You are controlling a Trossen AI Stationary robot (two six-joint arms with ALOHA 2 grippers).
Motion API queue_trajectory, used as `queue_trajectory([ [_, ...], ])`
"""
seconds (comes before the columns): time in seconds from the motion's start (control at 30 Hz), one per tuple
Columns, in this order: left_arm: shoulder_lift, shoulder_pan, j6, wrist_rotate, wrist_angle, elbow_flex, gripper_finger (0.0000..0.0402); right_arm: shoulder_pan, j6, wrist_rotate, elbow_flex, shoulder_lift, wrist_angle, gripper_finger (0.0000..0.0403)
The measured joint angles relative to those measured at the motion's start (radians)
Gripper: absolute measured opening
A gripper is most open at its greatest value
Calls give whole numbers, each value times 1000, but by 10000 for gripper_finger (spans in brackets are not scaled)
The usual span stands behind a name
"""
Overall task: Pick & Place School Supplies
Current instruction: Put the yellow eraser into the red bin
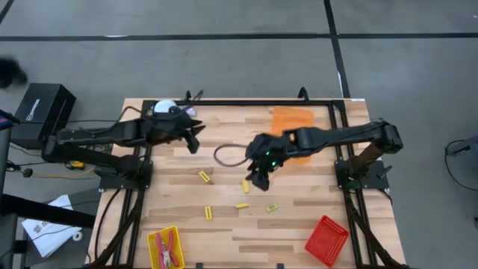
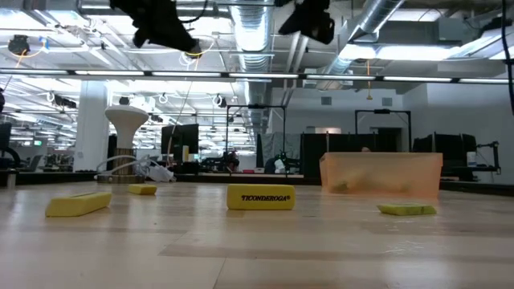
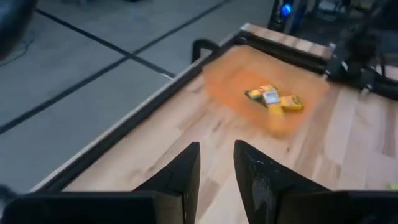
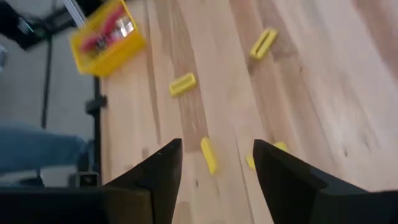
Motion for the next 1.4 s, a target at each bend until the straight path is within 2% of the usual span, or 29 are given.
queue_trajectory([
  [0.17, -108, 32, -4, 22, -7, -52, 92, 49, -30, 8, 0, 90, -4, 209],
  [0.37, -157, 32, -5, 50, -21, -67, 92, 68, -79, 0, 0, 196, 23, 214],
  [0.77, -104, 32, -28, 119, -28, -69, 92, 58, -108, -60, 0, 302, 122, 208],
  [1.13, -93, 32, -23, 121, -27, -69, 92, 49, -137, -114, 1, 371, 164, 208],
  [1.4, -93, 32, -21, 120, -27, -69, 92, 37, -149, -132, -13, 374, 189, 208],
])
